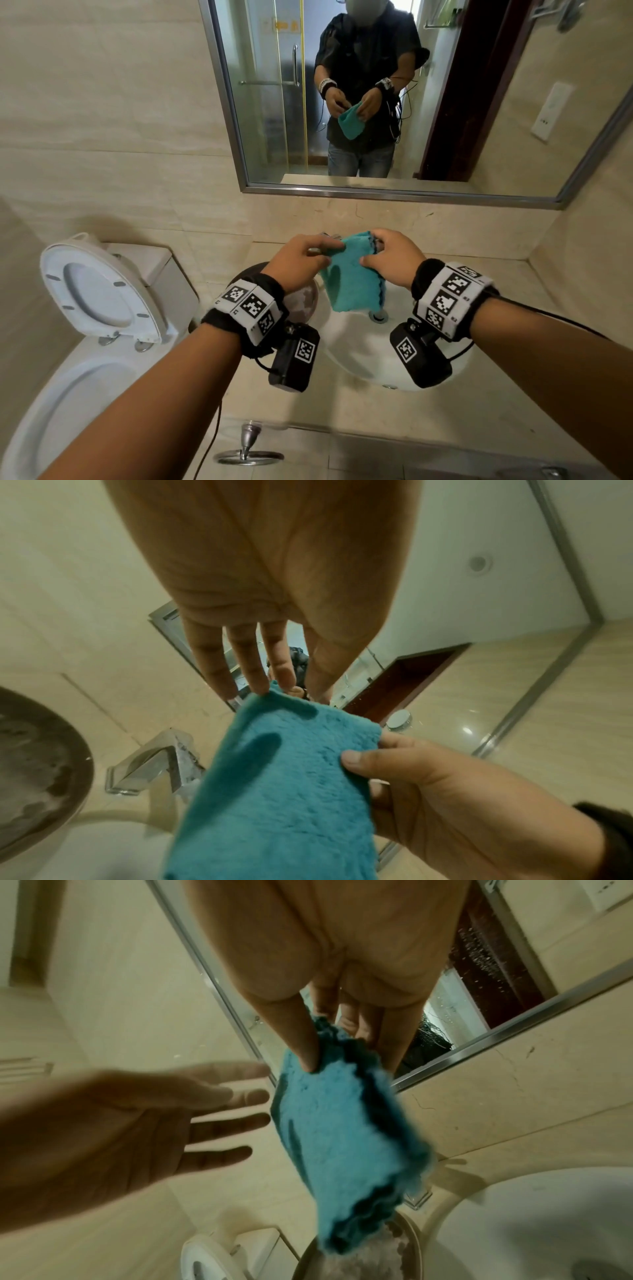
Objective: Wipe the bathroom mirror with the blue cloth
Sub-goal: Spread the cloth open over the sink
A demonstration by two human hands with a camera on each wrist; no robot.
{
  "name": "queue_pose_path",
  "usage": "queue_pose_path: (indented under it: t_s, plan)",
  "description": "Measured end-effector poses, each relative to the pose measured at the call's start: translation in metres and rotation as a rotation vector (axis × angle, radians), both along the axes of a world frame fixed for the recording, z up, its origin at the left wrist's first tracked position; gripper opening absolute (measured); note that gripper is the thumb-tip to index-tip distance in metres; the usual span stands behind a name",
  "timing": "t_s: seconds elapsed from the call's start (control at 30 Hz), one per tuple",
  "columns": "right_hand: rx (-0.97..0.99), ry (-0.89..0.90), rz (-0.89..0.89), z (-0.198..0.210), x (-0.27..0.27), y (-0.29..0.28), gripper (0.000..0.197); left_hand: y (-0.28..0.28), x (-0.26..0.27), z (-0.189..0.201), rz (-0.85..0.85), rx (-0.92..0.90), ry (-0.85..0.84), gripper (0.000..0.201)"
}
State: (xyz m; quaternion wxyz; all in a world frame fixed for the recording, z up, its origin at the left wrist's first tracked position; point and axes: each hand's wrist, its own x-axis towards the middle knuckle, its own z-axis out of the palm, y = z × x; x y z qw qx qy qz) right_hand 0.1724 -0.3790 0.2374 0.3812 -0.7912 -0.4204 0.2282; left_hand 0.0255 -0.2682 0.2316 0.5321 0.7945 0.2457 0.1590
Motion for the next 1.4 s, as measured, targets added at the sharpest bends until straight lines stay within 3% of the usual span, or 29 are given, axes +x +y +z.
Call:
queue_pose_path:
  t_s: [0.07,0.13,0.2,0.37,0.47,0.6,0.8,1.07,1.17,1.27,1.4]
  plan:
    - [0.027,0.081,-0.032,0.000,0.006,-0.002,0.037,0.003,-0.004,-0.006,0.091,-0.018,-0.050,0.023]
    - [0.090,0.211,-0.022,0.002,0.009,-0.006,0.044,0.004,-0.005,-0.015,0.141,-0.043,-0.011,0.025]
    - [0.146,0.297,0.001,0.003,0.011,-0.010,0.045,-0.001,-0.002,-0.022,0.094,-0.120,0.028,0.029]
    - [0.199,0.407,0.057,0.000,0.015,-0.007,0.042,-0.015,0.010,-0.028,0.007,-0.260,-0.079,0.032]
    - [0.202,0.392,0.038,-0.016,0.012,0.004,0.035,-0.014,0.004,-0.038,0.100,-0.280,-0.130,0.030]
    - [0.125,0.322,0.073,-0.044,0.002,0.031,0.031,0.004,-0.012,-0.057,0.208,-0.280,-0.054,0.036]
    - [-0.172,0.496,0.204,-0.081,-0.014,0.096,0.030,0.069,-0.039,-0.092,0.307,-0.354,0.015,0.034]
    - [-0.324,0.288,0.175,-0.122,-0.038,0.202,0.028,0.182,-0.067,-0.133,0.334,-0.453,0.107,0.031]
    - [-0.321,0.330,0.111,-0.137,-0.044,0.223,0.029,0.203,-0.063,-0.150,0.315,-0.412,0.192,0.038]
    - [-0.344,0.393,0.059,-0.154,-0.046,0.231,0.035,0.210,-0.059,-0.172,0.211,-0.258,0.317,0.054]
    - [-0.368,0.344,0.056,-0.183,-0.041,0.240,0.045,0.220,-0.054,-0.206,0.155,-0.178,0.442,0.076]
